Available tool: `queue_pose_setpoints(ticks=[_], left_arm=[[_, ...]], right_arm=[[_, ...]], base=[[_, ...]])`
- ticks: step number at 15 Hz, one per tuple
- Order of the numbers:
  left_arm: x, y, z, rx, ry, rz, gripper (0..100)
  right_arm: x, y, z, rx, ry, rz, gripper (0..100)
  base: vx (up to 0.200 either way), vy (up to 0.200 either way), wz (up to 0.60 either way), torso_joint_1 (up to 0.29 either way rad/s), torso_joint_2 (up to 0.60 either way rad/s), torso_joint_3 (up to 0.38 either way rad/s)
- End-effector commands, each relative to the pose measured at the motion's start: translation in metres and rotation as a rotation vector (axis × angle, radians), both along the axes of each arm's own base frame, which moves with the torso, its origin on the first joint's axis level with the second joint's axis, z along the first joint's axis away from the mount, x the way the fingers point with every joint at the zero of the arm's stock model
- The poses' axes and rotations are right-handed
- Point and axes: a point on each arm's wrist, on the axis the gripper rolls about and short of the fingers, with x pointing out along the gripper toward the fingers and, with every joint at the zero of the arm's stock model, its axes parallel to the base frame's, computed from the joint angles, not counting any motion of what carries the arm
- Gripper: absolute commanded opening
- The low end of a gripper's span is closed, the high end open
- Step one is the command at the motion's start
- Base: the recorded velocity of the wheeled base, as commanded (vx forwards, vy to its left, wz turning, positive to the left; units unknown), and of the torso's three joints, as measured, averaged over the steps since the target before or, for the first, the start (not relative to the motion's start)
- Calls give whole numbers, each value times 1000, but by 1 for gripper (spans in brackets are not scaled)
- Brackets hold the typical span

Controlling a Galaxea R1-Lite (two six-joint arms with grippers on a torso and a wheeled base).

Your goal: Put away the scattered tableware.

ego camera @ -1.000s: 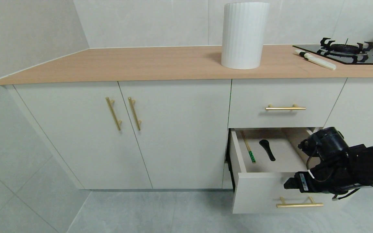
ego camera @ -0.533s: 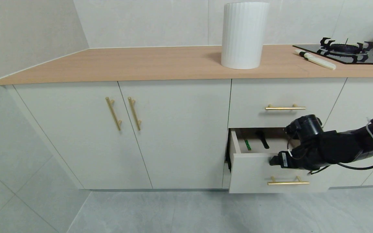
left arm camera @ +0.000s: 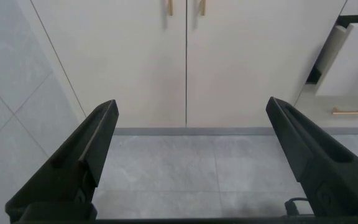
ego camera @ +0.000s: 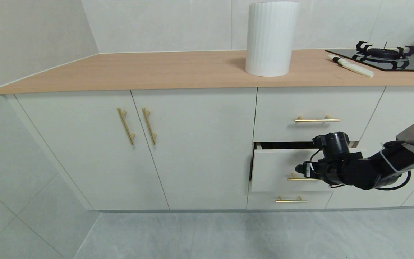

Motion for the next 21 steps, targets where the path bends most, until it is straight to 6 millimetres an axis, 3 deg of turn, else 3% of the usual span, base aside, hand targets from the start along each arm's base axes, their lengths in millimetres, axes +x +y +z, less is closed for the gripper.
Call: queue_pose_setpoints(ticks=[1, 8, 21], left_arm=[[0, 0, 0, 0, 0, 1, 100], [0, 0, 0, 0, 0, 1, 100], [0, 0, 0, 0, 0, 1, 100]], right_arm=[[4, 1, -15, -14, 1, -17, 100], [22, 2, -22, 5, -182, -107, 100], [52, 0, -22, 25, -365, -211, 100]], base=[[0, 0, 0, 0, 0, 0], [0, 0, 0, 0, 0, 0], [0, 0, 0, 0, 0, 0]])
